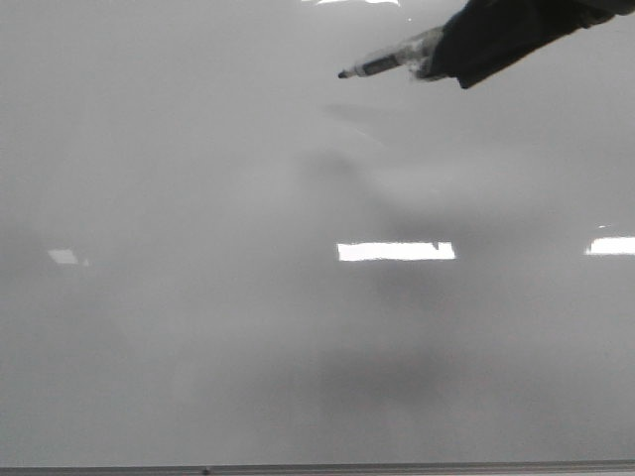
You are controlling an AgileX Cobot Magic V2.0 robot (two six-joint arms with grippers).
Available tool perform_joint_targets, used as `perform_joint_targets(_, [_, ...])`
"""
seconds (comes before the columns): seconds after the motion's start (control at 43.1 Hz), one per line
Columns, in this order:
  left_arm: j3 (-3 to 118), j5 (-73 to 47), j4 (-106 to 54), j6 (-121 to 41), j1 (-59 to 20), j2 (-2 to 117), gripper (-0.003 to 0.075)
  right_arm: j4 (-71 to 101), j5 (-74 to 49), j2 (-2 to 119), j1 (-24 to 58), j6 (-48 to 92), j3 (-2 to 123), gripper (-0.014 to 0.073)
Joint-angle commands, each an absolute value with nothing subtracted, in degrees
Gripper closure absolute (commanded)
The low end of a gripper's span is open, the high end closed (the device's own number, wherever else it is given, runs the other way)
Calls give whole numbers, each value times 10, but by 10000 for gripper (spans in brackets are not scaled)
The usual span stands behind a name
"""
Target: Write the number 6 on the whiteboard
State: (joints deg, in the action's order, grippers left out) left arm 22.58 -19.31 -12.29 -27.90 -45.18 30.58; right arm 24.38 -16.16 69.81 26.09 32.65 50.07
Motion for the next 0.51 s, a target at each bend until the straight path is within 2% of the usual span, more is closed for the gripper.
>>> perform_joint_targets(0.0, [237, -145, -131, -274, -450, 300, 741, 256, -90, 707, 263, 326, 538, 655])
perform_joint_targets(0.487, [237, -134, -131, -274, -450, 300, 741, 256, -84, 809, 284, 327, 593, 655])
